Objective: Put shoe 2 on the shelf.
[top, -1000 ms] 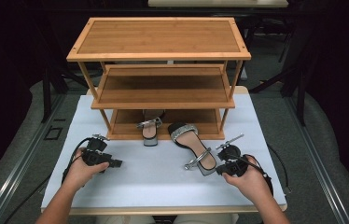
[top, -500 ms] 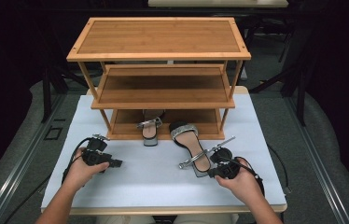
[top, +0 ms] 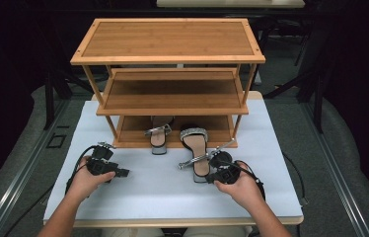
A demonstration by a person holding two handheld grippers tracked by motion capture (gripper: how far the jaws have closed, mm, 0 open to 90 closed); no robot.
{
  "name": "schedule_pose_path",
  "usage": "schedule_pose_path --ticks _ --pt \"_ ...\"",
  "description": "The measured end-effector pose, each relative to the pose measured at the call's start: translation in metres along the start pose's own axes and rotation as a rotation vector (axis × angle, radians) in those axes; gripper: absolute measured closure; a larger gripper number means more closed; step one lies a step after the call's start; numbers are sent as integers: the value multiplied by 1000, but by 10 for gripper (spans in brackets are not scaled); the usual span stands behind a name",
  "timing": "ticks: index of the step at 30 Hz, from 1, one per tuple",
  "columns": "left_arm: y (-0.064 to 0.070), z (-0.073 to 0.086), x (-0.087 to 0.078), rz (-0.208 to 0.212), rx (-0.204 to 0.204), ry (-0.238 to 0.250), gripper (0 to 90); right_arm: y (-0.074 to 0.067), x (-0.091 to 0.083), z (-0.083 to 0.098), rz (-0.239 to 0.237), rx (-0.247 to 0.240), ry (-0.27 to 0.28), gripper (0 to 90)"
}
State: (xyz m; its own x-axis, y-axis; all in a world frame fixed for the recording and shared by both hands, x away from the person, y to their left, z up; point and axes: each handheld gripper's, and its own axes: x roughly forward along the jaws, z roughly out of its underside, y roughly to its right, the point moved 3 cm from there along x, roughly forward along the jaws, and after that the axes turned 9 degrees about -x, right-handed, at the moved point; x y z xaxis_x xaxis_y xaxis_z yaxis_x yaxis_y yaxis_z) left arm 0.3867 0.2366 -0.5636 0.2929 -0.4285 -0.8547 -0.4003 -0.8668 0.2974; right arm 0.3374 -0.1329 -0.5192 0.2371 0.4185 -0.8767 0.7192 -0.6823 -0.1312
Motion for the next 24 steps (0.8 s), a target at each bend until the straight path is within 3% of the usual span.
schedule_pose_path --ticks 3,8,24 --pt "0 0 0 1 -1 1 365 3 -1 -6 -5 7 8 900" --pt "0 0 0 2 -2 2 365 15 -5 -20 56 25 43 900" --pt "-1 -1 0 5 -3 2 365 26 15 -49 25 68 60 900"
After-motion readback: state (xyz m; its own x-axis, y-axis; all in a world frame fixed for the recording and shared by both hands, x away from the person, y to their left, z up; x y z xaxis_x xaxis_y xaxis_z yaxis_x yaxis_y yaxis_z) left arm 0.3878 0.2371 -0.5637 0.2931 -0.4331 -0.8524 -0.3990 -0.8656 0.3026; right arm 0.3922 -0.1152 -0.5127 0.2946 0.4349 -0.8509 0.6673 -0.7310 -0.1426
